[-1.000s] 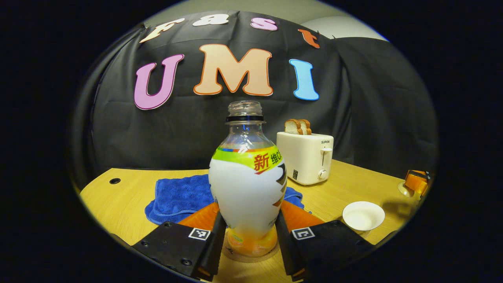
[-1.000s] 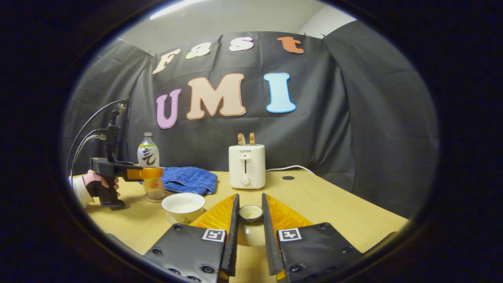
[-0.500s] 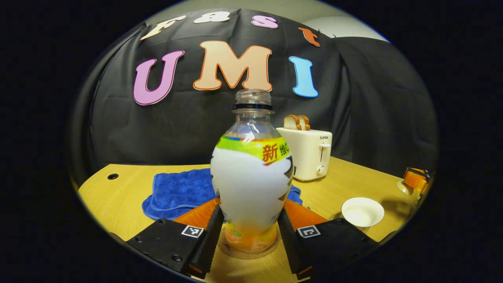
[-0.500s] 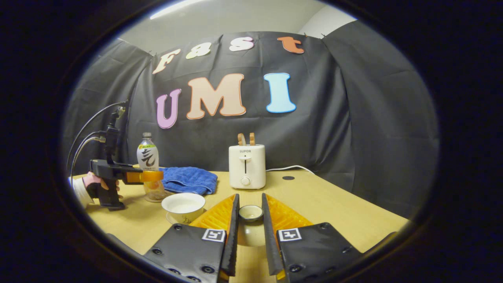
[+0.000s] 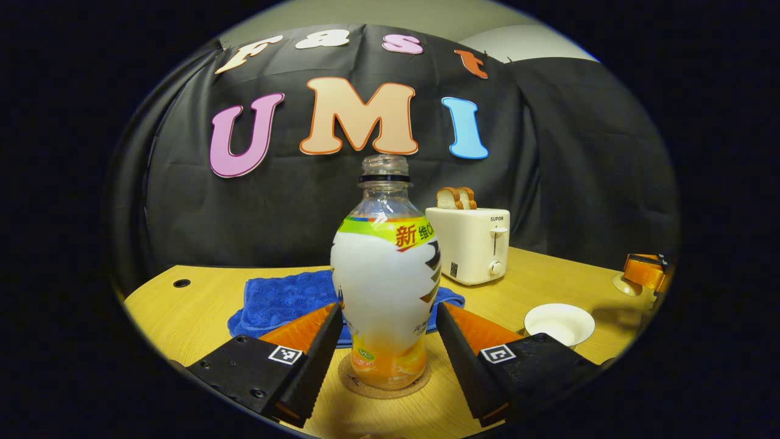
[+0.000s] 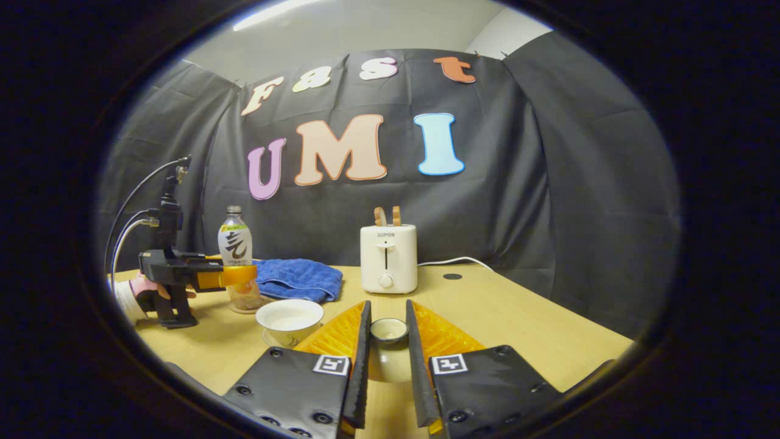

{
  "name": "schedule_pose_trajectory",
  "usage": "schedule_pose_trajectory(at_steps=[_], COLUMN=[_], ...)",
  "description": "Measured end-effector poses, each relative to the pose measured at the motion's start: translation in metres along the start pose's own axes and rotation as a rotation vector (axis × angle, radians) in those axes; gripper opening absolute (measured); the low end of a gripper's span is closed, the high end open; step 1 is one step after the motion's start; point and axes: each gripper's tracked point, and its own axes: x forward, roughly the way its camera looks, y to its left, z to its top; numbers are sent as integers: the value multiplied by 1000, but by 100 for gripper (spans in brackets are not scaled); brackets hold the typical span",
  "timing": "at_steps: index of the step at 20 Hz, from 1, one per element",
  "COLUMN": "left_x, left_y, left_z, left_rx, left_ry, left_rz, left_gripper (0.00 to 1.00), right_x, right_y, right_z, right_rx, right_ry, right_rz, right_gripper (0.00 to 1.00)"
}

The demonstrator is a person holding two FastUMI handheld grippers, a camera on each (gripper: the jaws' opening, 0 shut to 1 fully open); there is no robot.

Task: Open the teacup lid with one hand, grasp the water bottle and pour water into the teacup with the other hand; after pouring, place the water bottle on the coaster and then close the teacup lid.

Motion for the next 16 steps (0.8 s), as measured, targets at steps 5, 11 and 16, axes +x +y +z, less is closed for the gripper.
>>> schedule_pose_trajectory(at_steps=[5, 11, 16], left_x=[-21, -55, -73], left_y=[-5, 7, 18], left_z=[10, 6, 5], left_rx=[30, 2, 2], left_ry=[-72, -78, -78], left_rz=[-2, 27, 59], left_gripper=[91, 90, 91], right_x=[7, 33, 53], right_y=[10, 53, 98], right_z=[-1, -2, -4], right_rx=[1, 3, 5], right_ry=[3, 5, 9], right_rz=[18, 104, 206], right_gripper=[34, 35, 34])
